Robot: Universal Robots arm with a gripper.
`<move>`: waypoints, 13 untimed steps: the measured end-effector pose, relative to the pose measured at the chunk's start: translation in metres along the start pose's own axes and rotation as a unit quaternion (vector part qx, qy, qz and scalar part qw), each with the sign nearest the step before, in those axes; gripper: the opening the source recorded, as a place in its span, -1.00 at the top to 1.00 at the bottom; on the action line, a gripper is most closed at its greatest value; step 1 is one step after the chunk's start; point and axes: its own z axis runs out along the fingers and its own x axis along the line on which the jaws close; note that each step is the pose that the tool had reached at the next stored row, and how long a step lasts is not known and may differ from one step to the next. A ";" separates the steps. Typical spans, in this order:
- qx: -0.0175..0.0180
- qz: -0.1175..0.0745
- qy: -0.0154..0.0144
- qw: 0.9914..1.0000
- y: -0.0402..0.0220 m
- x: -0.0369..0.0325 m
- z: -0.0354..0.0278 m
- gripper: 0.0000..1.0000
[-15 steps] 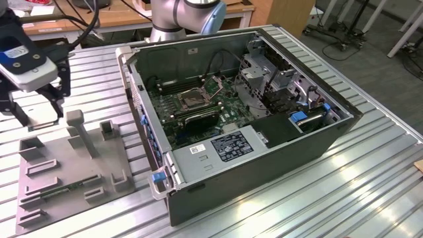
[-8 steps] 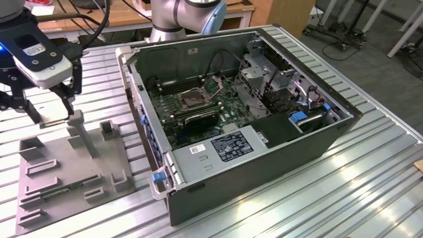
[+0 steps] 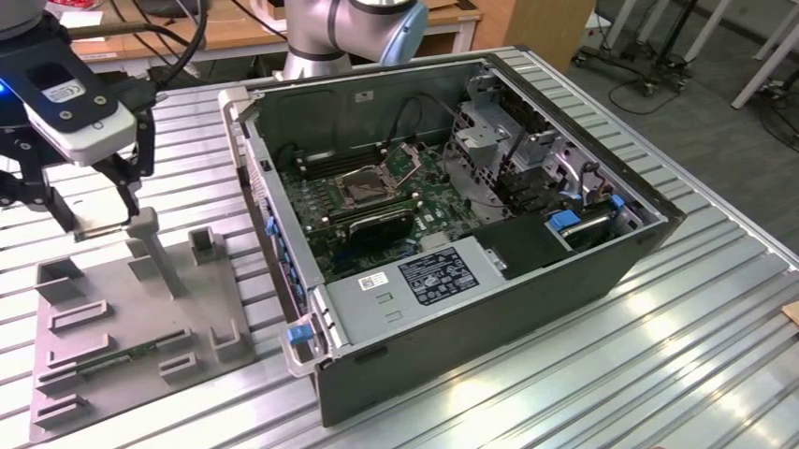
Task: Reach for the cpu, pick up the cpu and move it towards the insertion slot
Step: 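Pick up the cpu and move it towards the insertion slot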
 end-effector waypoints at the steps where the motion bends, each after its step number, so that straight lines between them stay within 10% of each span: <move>1: 0.000 0.000 0.000 1.000 0.0000 0.0000 -0.0011 -0.08; 13: 0.000 0.000 0.000 1.000 0.0002 -0.0016 -0.0074 -0.08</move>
